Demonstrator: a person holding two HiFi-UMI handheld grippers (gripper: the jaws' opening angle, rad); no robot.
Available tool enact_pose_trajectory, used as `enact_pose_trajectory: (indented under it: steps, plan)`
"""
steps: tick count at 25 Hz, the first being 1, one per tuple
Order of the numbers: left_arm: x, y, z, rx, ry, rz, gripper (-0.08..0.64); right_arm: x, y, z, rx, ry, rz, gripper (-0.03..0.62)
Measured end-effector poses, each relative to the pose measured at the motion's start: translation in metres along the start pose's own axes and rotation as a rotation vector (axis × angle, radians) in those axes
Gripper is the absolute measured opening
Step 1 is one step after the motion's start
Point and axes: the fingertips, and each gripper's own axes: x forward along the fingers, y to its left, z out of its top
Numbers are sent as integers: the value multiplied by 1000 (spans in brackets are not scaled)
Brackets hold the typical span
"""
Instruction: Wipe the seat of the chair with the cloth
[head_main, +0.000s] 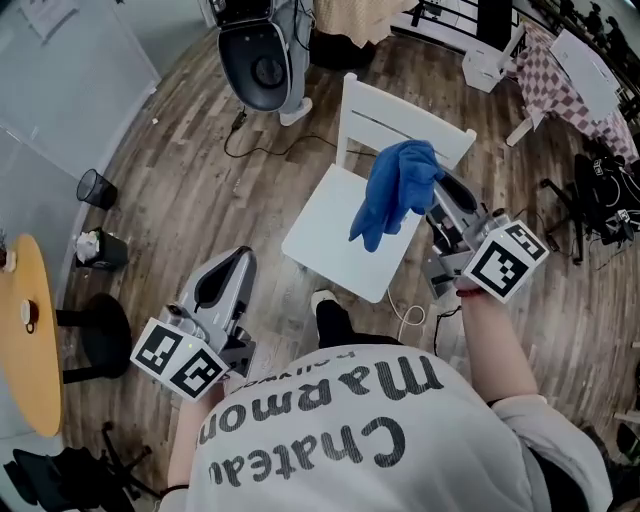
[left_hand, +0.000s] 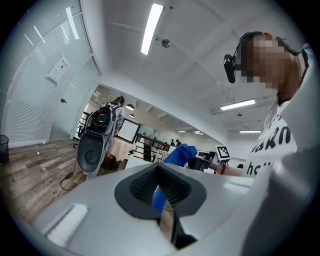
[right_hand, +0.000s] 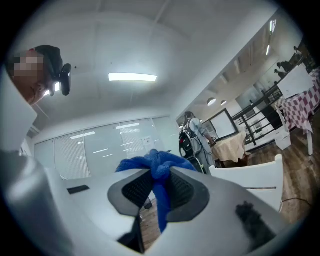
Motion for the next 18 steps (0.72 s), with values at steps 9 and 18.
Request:
enact_pose_trajectory:
  steps: [9,18]
  plan:
    - [91,101,-6,-38,130,22,3,109,-97,-49,8,120,-63,84]
    - [140,168,-37,-90,201,44,3,182,-180,-135,-32,281,-145,84]
